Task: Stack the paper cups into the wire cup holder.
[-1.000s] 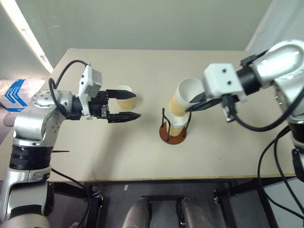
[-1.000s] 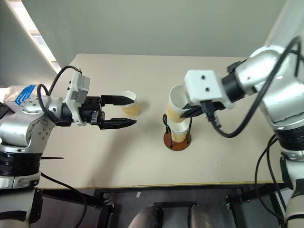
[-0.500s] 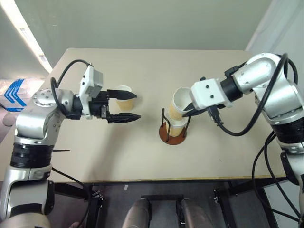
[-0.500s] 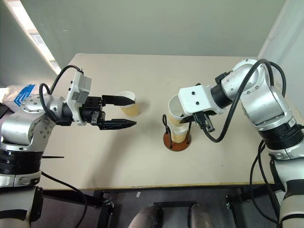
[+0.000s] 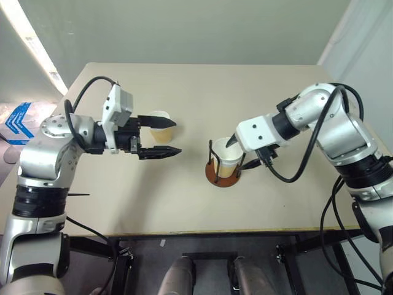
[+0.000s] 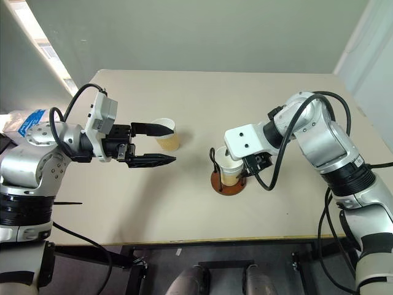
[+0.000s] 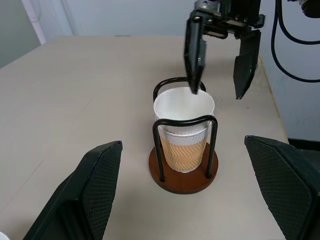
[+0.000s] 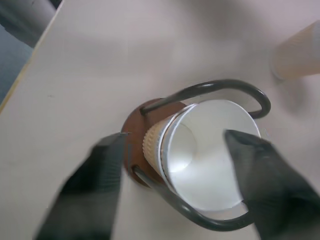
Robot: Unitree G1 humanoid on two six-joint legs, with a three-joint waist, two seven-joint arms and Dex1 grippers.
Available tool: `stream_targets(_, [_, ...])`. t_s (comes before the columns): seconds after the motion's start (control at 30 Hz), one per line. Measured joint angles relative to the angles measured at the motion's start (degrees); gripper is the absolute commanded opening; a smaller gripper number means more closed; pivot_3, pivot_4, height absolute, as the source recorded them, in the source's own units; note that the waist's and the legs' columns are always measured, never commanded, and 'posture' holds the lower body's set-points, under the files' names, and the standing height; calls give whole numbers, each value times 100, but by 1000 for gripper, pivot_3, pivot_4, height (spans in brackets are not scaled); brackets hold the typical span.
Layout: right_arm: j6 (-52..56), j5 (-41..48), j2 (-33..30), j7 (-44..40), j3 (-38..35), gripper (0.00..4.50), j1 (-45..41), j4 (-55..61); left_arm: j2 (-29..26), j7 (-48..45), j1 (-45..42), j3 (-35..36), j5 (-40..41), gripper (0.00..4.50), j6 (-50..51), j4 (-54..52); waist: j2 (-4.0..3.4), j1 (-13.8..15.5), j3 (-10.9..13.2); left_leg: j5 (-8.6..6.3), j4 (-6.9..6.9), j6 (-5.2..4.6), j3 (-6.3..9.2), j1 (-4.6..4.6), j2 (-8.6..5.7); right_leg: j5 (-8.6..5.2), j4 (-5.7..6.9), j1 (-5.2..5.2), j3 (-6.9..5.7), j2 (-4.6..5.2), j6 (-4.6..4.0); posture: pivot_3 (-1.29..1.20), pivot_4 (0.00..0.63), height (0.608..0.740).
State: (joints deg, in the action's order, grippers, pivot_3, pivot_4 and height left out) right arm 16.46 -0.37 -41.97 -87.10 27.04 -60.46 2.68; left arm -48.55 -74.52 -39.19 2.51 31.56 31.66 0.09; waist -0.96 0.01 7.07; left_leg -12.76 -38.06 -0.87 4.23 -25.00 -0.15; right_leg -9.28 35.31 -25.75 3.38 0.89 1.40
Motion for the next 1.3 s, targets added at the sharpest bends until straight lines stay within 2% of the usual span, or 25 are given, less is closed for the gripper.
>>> stream_targets(0.13, [391, 128, 100, 272, -240, 4476, -96, -180, -45, 164, -27, -54, -349, 4322, -212, 65, -1, 2, 1, 1, -1, 2, 0, -1, -1, 0, 1, -2, 1, 0, 0, 0, 150, 740])
stream_targets(0.3, [2177, 1272, -34, 669, -1686, 4476, -159, 153, -333, 616, -331, -309, -1392, 4322, -1028, 343, 8, 31, 3, 2, 3, 4, -1, -7, -2, -4, -13, 0, 0, -1, -7, 0, 150, 740])
stream_targets(0.37, [2854, 1688, -172, 930, -2224, 4476, 23, 516, -516, 653, -435, -487, -1929, 4322, -1514, 527, 10, 28, 1, -2, 3, 8, 0, -2, -3, -9, -17, 5, 2, -1, -13, 0, 150, 740])
stream_targets(0.47, [3442, 2057, -183, 1304, -2570, 4476, 405, 851, -542, 780, -544, -818, -2509, 4322, -2034, 832, 10, 23, 1, -3, 4, 9, -1, -2, -3, -10, -14, 1, 3, -1, -13, 0, 150, 740])
stream_targets(0.53, [3832, 2342, -110, 1681, -2806, 4476, 744, 1120, -551, 932, -711, -1246, -3230, 4322, -2618, 1263, 8, 26, 3, -3, 4, 9, 1, -5, -3, -9, -4, -7, 4, -1, -11, 0, 150, 740])
stream_targets(0.63, [4123, 2606, -107, 2021, -3063, 4476, 962, 1289, -311, 1033, -1033, -1593, -3701, 4322, -3002, 1835, 9, 41, 3, -3, 2, 9, 4, -8, -3, -8, 5, -10, 1, -1, -10, 0, 150, 740])
stream_targets(0.8, [4305, 2963, -115, 2453, -3124, 4476, 1218, 1621, 227, 1402, -1728, -1942, -4305, 4322, -3658, 2990, 10, 45, 3, -2, -3, 8, 3, -7, -5, -4, 10, -9, 2, 1, -3, 0, 150, 740])
stream_targets(0.97, [4416, 3265, -197, 2737, -3127, 4476, 1272, 1736, 580, 1604, -2043, -2040, -4581, 4322, -4034, 3773, 10, 40, 3, -4, 1, 6, 3, -13, -5, 7, 5, -14, 2, -1, 21, 0, 150, 740])
stream_targets(1.13, [4474, 3527, -419, 2852, -3153, 4476, 1389, 1762, 689, 1590, -2179, -2213, -4847, 4322, -4178, 4278, 10, 43, 3, -7, 2, 3, 4, -19, -5, 13, -5, -15, 1, -1, 41, 0, 150, 740])
stream_targets(1.3, [4483, 3704, -564, 2956, -3217, 4476, 1453, 1762, 687, 1592, -2223, -2239, -4990, 4322, -4264, 4344, 10, 49, 3, -9, -1, -1, 4, -26, -5, 17, -14, -15, 0, -1, 49, 0, 150, 740])
